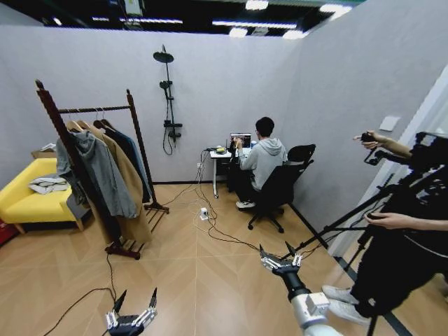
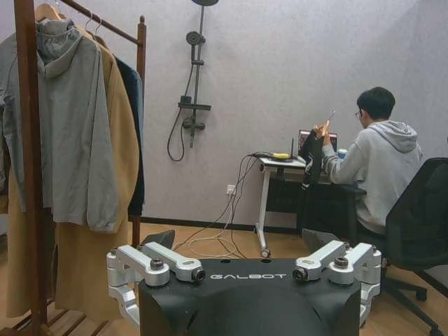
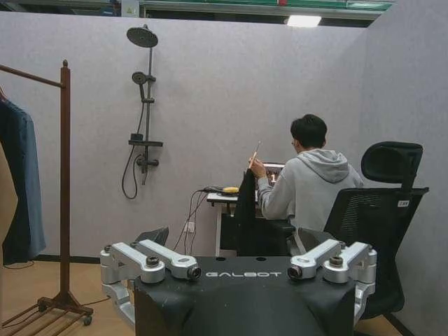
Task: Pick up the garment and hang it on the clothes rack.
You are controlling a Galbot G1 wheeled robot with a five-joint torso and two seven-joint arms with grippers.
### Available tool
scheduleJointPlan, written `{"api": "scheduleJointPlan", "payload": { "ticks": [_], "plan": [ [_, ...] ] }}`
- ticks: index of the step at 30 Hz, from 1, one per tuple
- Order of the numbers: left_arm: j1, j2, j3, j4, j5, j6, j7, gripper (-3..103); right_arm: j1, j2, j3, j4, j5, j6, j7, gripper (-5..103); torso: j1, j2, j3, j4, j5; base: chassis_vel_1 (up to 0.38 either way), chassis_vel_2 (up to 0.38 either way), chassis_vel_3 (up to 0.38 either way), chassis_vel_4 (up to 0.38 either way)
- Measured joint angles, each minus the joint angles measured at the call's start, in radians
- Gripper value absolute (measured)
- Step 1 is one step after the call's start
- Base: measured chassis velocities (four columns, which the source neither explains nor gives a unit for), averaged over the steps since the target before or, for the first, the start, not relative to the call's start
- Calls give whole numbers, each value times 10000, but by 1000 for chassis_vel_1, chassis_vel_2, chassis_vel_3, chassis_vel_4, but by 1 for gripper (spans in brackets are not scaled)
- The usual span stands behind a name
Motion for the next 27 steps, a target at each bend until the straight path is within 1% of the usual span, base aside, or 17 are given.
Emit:
{"api": "scheduleJointPlan", "payload": {
  "ticks": [13, 18, 22, 27],
  "plan": [
    [0, 0, 0, 0, 0, 0, 0, 100, 48, 17, 40, -9, -26, 50, -7, 100, -1, 0, 0, 0, 0, 0, 0, 0, 0],
    [1, 0, 0, 0, 0, 0, 0, 100, 44, 103, 214, -52, -25, 24, -35, 100, -2, 2, -1, -1, 1, -26, 26, 22, -32],
    [1, 0, 0, 0, 0, 0, 0, 100, 37, 129, 337, -79, -24, 27, -102, 100, -3, 3, -1, 0, 1, -86, 91, 83, -111],
    [1, 0, 0, 0, 0, 0, 0, 100, 30, 165, 376, -170, 76, 233, -264, 100, -1, 1, 0, 1, 2, -178, 164, 175, -154]
  ]
}}
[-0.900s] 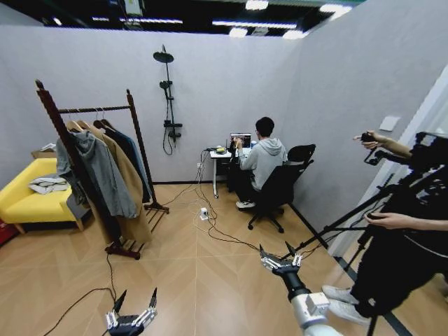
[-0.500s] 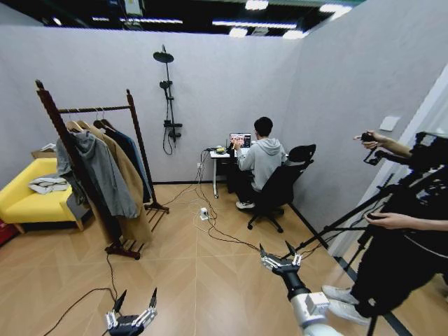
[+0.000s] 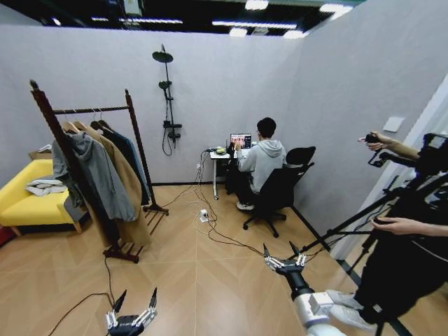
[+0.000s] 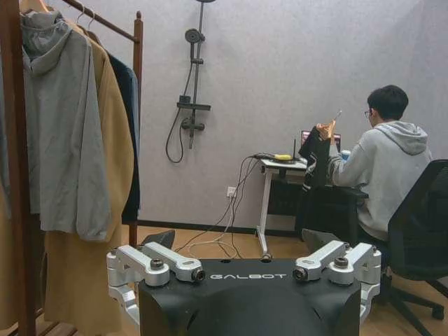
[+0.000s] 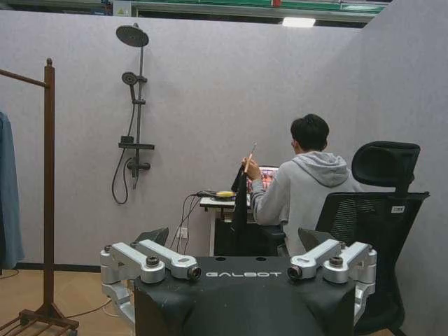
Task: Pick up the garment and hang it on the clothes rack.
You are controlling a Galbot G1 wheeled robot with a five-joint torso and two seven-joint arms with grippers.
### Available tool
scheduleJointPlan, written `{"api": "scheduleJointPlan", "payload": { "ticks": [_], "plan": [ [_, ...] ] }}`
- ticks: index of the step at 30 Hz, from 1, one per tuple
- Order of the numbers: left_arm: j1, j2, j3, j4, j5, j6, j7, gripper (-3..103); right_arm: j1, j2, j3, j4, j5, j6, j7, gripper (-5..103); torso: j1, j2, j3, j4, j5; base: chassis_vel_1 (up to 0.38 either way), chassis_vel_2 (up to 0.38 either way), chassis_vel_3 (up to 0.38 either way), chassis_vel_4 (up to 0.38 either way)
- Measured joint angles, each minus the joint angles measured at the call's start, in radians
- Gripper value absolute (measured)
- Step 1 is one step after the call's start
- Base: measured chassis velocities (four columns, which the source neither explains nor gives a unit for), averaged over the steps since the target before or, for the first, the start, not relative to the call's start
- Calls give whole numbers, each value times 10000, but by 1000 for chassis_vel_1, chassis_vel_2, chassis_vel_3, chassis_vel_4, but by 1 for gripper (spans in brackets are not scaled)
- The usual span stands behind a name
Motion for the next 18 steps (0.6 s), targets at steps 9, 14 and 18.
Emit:
{"api": "scheduleJointPlan", "payload": {
  "ticks": [9, 14, 18],
  "plan": [
    [0, 0, 1, 0, 0, 0, 0, 100, -37, -22, 29, -55, -8, 246, -98, 100, 1, -1, -1, -1, -3, -244, 238, 254, -237],
    [1, 0, 1, 0, 0, 0, 0, 100, -78, -48, 69, -53, -17, 321, -178, 100, 1, -1, 0, 0, -2, -321, 328, 318, -324],
    [0, 1, 0, 0, 0, 0, -1, 100, -107, -46, 70, -33, -17, 352, -183, 100, 3, -2, 1, -1, -5, -363, 371, 363, -359]
  ]
}}
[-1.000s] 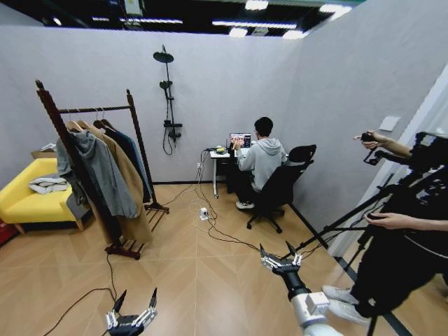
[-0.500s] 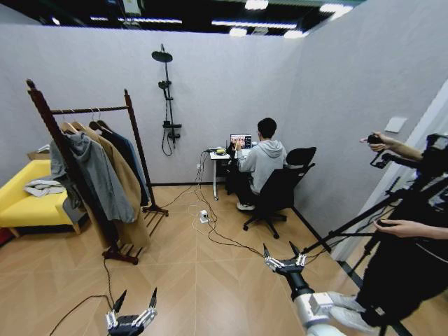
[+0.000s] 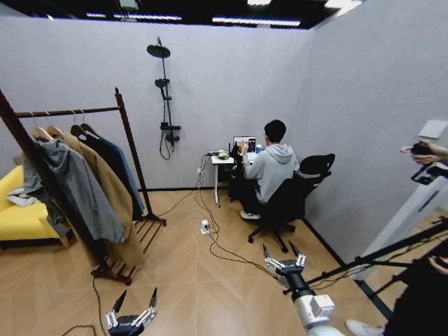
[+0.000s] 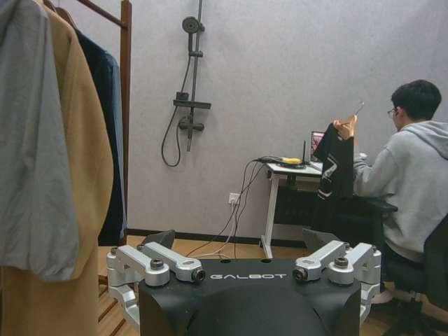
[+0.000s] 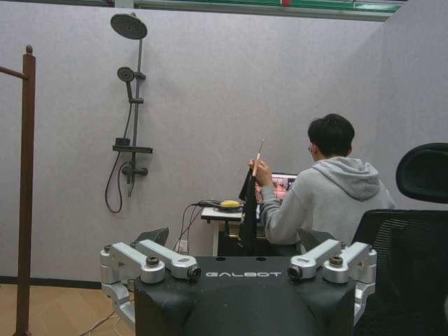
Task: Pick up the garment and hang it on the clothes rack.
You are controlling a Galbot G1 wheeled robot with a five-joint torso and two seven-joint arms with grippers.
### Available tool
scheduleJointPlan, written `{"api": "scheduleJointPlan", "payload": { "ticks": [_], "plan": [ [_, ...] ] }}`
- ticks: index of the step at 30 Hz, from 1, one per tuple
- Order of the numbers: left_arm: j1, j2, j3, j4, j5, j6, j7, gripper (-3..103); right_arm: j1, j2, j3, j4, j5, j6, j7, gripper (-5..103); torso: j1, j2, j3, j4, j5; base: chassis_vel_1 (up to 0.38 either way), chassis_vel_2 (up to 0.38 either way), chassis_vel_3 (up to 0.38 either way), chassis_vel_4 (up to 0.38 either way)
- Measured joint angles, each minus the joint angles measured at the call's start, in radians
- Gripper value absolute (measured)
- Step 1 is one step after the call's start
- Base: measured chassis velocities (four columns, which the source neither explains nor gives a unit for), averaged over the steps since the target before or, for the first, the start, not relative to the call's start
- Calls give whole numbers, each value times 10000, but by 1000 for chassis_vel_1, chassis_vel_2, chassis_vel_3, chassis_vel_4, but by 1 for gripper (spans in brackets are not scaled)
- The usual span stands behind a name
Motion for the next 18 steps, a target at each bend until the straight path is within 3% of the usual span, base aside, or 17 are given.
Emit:
{"api": "scheduleJointPlan", "payload": {
  "ticks": [7, 9, 12, 15, 18],
  "plan": [
    [0, -1, 0, -1, 0, 0, 1, 100, -126, 6, 59, 12, 2, 117, -125, 100, 3, -2, 2, 0, 9, -369, 365, 360, -367],
    [0, 0, 0, 0, 0, 0, 1, 100, -165, 10, 66, 13, 3, 167, -130, 100, -3, 2, -3, -2, -5, -353, 365, 363, -342],
    [0, -1, 0, 0, 0, 0, 1, 100, -187, 9, 69, 17, 6, 182, -130, 100, 2, -1, 2, 1, 8, -357, 337, 352, -332],
    [0, 0, 0, 0, 0, 0, 1, 100, -204, 2, 71, 58, 8, 186, -130, 100, -5, 3, -3, -3, -7, -361, 341, 362, -320],
    [0, -1, 0, 0, 0, 0, 0, 100, -185, -10, 70, 74, 10, 187, -130, 100, 0, -1, 1, 2, 12, -354, 390, 344, -349]
  ]
}}
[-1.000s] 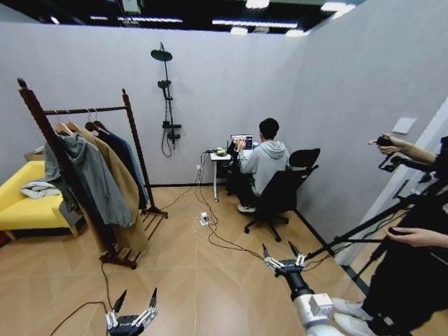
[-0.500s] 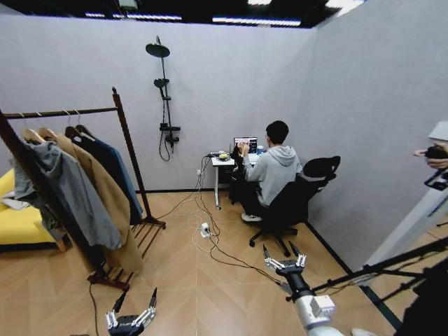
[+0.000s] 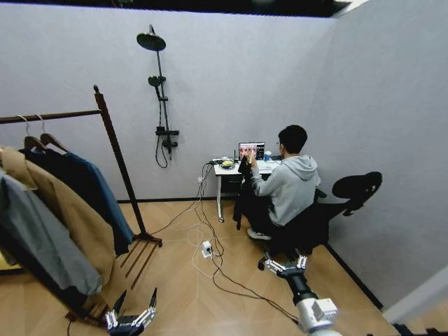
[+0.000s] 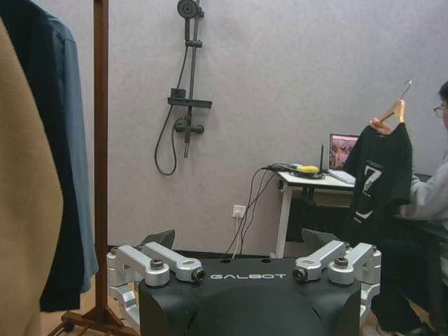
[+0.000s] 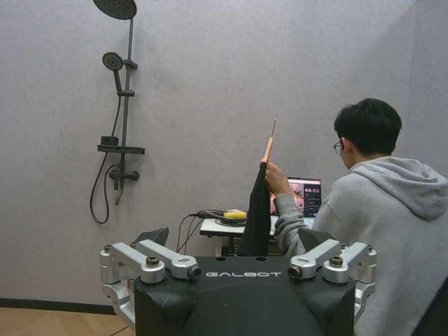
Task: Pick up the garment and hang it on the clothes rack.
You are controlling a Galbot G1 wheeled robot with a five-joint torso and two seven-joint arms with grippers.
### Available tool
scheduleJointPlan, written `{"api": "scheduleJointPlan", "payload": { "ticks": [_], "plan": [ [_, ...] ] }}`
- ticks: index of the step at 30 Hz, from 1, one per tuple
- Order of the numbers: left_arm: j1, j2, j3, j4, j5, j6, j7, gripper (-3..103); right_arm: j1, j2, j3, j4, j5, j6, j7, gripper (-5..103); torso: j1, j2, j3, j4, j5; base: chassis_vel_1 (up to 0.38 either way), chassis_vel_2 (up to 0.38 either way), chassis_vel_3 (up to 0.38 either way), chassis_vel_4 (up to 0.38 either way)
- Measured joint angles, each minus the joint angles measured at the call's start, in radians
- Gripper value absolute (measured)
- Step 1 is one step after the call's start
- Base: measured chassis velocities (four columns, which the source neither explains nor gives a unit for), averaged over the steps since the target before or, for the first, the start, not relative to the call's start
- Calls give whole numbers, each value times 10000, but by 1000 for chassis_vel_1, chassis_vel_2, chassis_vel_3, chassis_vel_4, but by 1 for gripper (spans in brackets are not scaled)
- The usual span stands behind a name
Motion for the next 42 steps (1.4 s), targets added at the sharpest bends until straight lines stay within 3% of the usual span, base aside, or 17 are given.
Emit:
{"api": "scheduleJointPlan", "payload": {
  "ticks": [2, 5, 8, 11, 14, 15, 26, 31, 32, 34, 35, 42],
  "plan": [
    [0, 2, 0, 0, 0, -1, 2, 100, 27, -8, -4, 17, 0, 0, 5, 100, -5, 4, -5, -5, -20, -378, 346, 355, -344],
    [0, 0, 0, 0, 0, 0, 1, 100, 66, -23, -9, 20, 1, -15, 17, 100, -1, 1, -1, -3, 0, -355, 352, 330, -342],
    [0, 1, 0, 0, 1, -1, 1, 100, 92, -23, -36, 14, 0, -26, 35, 100, -5, 4, -4, -3, -20, -326, 325, 356, -359],
    [0, 0, 1, 0, 0, -1, 1, 100, 106, -1, -62, -21, -2, -28, 47, 100, -1, 1, 0, 2, -2, -350, 361, 352, -362],
    [0, 1, 0, 0, 0, 0, 1, 100, 104, 14, -72, -38, -5, -22, 50, 100, -3, 4, -3, -2, -18, -360, 348, 371, -360],
    [0, 0, 0, -1, 0, 0, 0, 100, 112, 26, -74, -65, -8, -2, 50, 100, -2, 2, -2, -3, -3, -333, 371, 340, -363],
    [0, 1, 1, 0, 0, -1, 1, 100, 224, 56, -96, -186, -162, -51, 465, 100, -4, 3, -3, -3, -6, -347, 341, 351, -361],
    [-2, 1, 1, 0, 0, 0, 1, 100, 764, -125, 15, -489, -130, -404, 1087, 100, 9, -3, 1, -7, -12, -273, 282, 263, -290],
    [-2, 0, 0, 0, 0, -1, 0, 100, 980, -229, 57, -539, -53, -616, 1225, 100, 11, -4, 2, 5, -7, -154, 195, 160, -101],
    [-2, 1, -1, -1, 0, -1, -1, 100, 1189, -337, 76, -567, 60, -853, 1394, 100, 12, -4, 3, 5, -5, -122, 163, 114, -101],
    [-2, 2, 0, 0, 0, 0, 0, 100, 1457, -492, 97, -641, 251, -1146, 1623, 100, 9, -3, 1, -5, -14, -89, 25, -14, 4],
    [1, 1, 0, 0, 0, 0, 1, 100, 2663, -1014, 81, -962, 772, -1790, 2312, 100, -15, 9, -6, -2, -8, 14, -42, -34, 31]
  ]
}}
